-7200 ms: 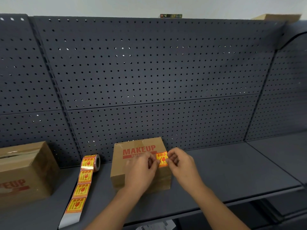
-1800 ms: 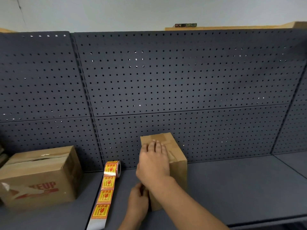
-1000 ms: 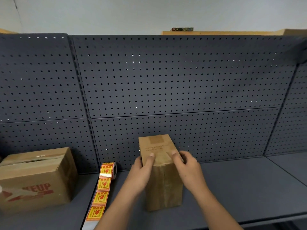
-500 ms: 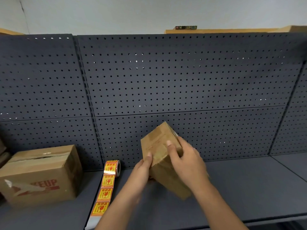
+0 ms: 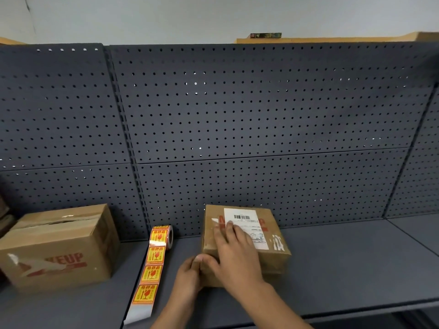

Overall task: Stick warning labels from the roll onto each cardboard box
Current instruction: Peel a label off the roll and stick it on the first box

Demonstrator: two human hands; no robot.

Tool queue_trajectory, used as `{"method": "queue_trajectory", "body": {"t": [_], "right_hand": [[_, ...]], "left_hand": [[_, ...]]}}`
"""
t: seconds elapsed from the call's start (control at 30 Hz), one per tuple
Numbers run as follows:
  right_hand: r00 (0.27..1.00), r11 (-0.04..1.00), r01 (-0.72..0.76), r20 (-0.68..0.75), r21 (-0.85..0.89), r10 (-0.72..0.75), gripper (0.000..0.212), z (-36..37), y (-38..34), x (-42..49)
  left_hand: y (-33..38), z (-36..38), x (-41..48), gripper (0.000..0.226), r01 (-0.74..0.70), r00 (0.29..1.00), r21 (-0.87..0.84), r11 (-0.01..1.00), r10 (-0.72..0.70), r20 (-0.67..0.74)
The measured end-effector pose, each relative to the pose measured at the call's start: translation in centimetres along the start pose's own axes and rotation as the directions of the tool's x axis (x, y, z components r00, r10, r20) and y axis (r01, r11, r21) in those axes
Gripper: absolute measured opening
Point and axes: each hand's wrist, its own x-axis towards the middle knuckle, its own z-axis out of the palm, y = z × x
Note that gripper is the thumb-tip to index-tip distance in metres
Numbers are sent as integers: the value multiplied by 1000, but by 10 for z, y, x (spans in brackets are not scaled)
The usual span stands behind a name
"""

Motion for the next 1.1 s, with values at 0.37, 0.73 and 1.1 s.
{"method": "queue_trajectory", "body": {"t": [0.37,0.73,1.1], "right_hand": [[1000,999,2,5,-39,-2,90,22,8,4],[993,986,114,11,122,-116,87,2,32,6],[941,895,333,-164,296,-296,39,-1,-6,7]], "left_hand": [[-6,-1,0,30,-185,981,249,951,195,-14],[-2,-89,-8,27,-323,867,540,777,472,-160],[-34,-150,15,51,-109,961,782,613,267,-75]]}}
